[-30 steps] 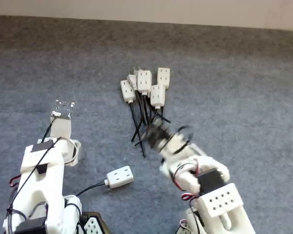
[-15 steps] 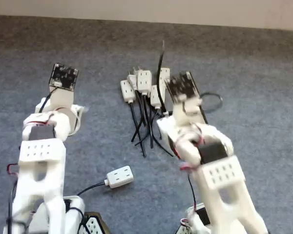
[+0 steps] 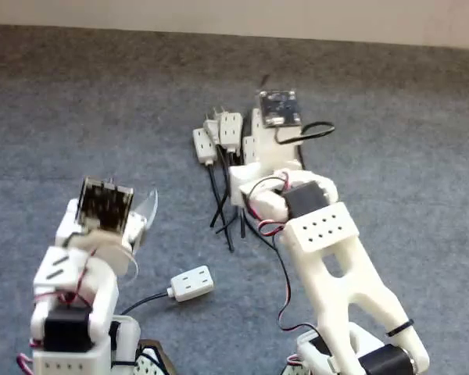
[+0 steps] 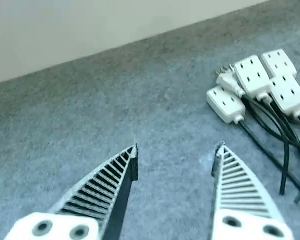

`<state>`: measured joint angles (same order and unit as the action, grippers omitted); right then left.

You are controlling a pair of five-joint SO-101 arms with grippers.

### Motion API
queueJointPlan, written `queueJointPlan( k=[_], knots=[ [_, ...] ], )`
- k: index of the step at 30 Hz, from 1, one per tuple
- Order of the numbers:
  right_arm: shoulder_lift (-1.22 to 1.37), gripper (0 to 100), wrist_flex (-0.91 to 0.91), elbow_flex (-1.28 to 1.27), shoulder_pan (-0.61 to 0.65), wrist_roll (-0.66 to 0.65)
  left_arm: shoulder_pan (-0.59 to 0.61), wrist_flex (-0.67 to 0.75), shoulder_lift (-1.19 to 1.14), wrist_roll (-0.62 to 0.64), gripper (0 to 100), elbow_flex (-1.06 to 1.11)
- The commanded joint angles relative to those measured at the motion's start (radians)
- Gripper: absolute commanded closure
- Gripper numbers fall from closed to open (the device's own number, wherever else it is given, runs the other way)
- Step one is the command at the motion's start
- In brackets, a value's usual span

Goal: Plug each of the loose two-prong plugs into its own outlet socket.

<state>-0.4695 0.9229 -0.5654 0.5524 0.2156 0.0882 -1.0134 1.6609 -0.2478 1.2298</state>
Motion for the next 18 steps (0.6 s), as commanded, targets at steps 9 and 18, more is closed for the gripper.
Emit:
queueJointPlan(
  k=[9, 18],
  knots=[
    [-0.153, 99.3, -0.070, -0.045, 0.114, 0.011, -0.216, -0.196, 0.157, 0.000, 75, 0.099],
    [-0.173, 99.3, -0.068, -0.071, 0.143, 0.091, -0.214, -0.189, 0.157, 0.002, 57, 0.124]
  ],
)
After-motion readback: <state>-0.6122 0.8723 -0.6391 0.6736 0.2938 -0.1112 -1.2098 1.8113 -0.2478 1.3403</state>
